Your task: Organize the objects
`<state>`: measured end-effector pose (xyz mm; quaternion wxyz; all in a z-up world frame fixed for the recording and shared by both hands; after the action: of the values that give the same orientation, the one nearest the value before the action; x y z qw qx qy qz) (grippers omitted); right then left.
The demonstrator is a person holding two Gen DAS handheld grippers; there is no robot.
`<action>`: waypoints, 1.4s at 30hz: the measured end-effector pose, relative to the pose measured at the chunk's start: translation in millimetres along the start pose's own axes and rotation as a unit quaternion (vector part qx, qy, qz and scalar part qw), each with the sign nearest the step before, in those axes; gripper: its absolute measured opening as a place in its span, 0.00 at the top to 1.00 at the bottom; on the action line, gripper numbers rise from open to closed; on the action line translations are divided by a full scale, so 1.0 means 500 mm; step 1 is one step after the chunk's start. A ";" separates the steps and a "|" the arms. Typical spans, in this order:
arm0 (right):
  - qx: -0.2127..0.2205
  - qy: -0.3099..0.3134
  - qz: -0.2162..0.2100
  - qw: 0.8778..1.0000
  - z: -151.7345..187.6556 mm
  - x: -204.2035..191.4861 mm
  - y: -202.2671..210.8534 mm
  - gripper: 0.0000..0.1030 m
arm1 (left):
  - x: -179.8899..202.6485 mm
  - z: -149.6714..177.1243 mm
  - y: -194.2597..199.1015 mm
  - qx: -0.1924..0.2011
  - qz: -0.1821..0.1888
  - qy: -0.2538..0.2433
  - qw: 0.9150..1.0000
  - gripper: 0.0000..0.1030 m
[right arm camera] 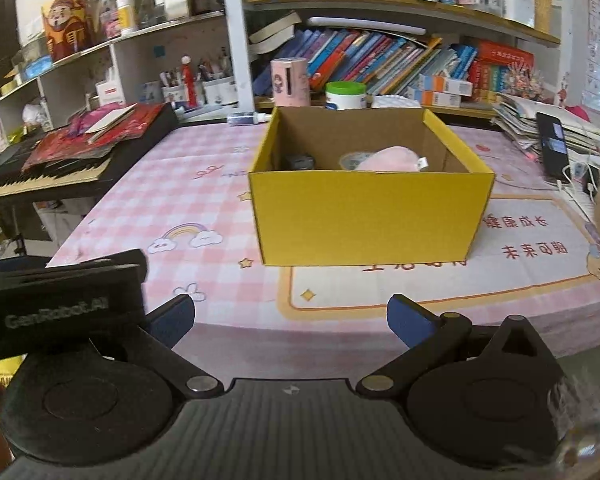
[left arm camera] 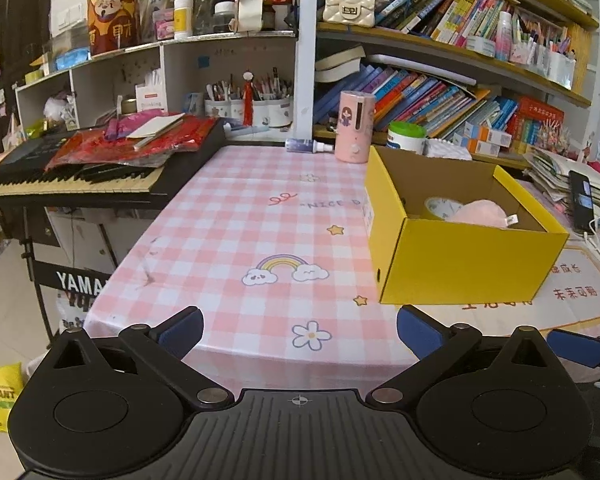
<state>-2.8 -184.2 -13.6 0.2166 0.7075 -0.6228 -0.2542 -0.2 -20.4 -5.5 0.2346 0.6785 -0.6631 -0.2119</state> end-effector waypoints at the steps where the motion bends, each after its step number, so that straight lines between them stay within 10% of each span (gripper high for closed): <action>1: 0.000 0.002 -0.001 1.000 0.001 -0.003 0.000 0.00 | 0.000 0.002 0.001 0.000 0.001 0.002 1.000 0.00; 42: -0.014 0.026 -0.011 1.000 0.015 -0.031 0.003 0.00 | 0.006 0.013 -0.006 -0.026 0.002 0.003 1.000 0.00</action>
<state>-10.1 -168.7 -17.2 0.2396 0.7176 -0.6056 -0.2466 -1.4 -23.4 -12.4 0.2543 0.6719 -0.6577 -0.2263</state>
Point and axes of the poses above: each gripper's, at about its wrist camera, not at the fingertips, and y roughly against the way its jaws point, x to its right, z to its underside, the point moved 1 cm from there along -y, roughly the way its jaws point, and after that the axes turned 1 degree about -z, right-handed, at the moved point
